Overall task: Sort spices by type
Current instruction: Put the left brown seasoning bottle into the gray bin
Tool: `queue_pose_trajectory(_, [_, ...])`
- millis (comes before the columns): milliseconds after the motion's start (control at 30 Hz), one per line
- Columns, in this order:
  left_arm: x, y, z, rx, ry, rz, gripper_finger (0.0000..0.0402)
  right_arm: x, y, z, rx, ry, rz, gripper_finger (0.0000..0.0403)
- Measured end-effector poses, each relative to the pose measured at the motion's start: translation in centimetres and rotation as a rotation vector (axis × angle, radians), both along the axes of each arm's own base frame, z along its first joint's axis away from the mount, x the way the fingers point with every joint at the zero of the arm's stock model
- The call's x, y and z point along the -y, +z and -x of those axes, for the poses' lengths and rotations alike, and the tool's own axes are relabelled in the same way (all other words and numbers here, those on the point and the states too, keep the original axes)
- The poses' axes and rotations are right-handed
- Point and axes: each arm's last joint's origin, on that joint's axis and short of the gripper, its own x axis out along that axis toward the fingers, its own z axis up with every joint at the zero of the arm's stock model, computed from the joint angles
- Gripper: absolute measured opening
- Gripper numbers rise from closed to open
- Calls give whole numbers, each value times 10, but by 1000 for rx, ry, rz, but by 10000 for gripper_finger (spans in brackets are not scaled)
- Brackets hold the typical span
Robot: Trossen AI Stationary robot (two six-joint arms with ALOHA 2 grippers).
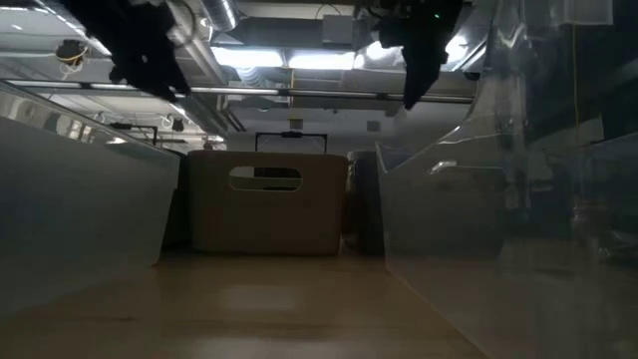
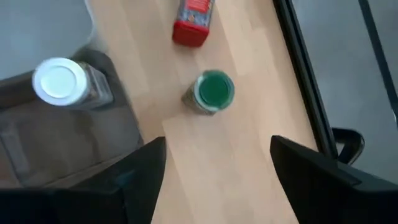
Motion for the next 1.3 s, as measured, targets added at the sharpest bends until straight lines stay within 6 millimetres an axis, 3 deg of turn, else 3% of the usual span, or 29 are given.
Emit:
queue_pose_trajectory(333, [-67, -29, -6, -280, 158, 238, 237, -17, -23, 10, 4, -39, -58, 287])
queue_pose_trajectory(567, [-93, -50, 2, -386, 237, 337, 237, -41, -44, 2, 7, 9, -75, 287])
queue_pose_trajectory(1000, [-114, -88, -7, -485, 239, 510, 237, -83, -55, -7, 34, 93, -73, 287])
queue_pose_trajectory(1300, [-122, -109, -13, -547, 238, 570, 237, -93, -61, -8, 33, 119, -52, 287])
